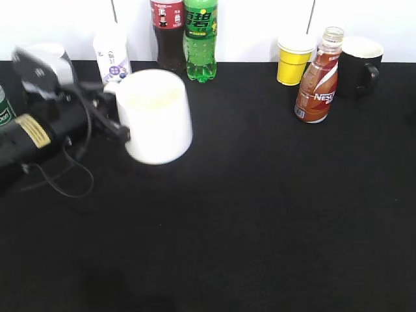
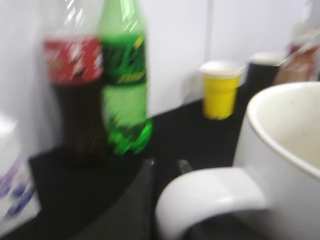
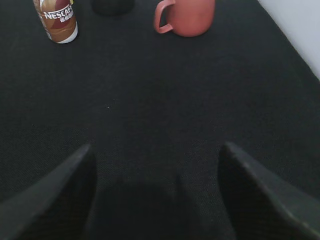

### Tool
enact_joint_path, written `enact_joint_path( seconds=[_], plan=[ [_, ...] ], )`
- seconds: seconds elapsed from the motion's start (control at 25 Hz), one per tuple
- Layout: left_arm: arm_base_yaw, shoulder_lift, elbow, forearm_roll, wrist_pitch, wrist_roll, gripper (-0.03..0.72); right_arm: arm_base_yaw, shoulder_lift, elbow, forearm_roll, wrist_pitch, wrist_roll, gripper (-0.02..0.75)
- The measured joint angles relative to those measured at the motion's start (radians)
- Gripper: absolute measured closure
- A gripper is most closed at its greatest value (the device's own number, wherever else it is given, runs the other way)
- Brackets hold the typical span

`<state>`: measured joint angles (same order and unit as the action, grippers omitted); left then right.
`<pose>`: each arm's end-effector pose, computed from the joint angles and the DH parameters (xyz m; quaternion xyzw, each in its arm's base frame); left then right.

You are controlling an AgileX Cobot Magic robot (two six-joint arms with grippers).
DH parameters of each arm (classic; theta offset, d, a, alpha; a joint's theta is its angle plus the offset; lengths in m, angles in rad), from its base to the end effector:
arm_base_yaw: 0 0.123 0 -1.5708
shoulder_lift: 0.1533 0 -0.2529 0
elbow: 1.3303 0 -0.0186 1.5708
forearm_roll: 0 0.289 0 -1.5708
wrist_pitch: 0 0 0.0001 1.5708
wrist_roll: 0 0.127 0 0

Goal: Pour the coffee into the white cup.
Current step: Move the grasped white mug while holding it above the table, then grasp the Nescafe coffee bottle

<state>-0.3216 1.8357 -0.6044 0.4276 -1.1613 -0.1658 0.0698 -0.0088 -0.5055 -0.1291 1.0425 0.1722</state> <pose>0.3231 -0.1586 0.0965 0.2507 0.6676 -0.2421 0.6579 0.0925 -0.0077 0.2847 0.0455 0.8417 0.0005 0.5381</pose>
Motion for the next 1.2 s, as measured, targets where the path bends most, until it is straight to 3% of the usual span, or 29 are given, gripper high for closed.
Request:
enact_joint_path(
  seconds=[0.28,0.36,0.52,0.68,0.84,1.0,1.08,1.2],
  plan=[
    [0.000,-0.044,0.000,0.162,-0.005,-0.079,0.620,0.000,0.044,-0.014,0.007,-0.028,0.000,0.163],
    [0.000,-0.044,0.000,0.168,-0.005,-0.079,0.620,0.000,0.206,-0.022,0.011,-0.197,-0.001,0.163],
    [0.000,-0.044,0.000,0.172,-0.005,-0.080,0.621,0.000,0.581,-0.018,0.013,-0.687,-0.016,0.163],
    [0.000,-0.044,0.000,0.172,-0.005,-0.080,0.621,0.000,0.944,0.145,0.010,-1.260,-0.021,0.163],
    [0.000,-0.044,0.000,0.167,0.012,-0.080,0.621,0.000,1.341,0.166,0.005,-1.687,-0.019,0.163],
    [0.000,-0.044,0.000,0.165,0.016,-0.080,0.621,-0.002,1.556,0.155,-0.102,-1.947,-0.020,0.163],
    [0.000,-0.044,0.000,0.165,0.016,-0.080,0.621,-0.003,1.670,0.081,-0.165,-1.968,-0.020,0.161],
    [0.000,-0.044,0.000,0.165,0.016,-0.080,0.621,-0.003,1.820,-0.056,-0.276,-1.967,0.033,0.099]
  ],
)
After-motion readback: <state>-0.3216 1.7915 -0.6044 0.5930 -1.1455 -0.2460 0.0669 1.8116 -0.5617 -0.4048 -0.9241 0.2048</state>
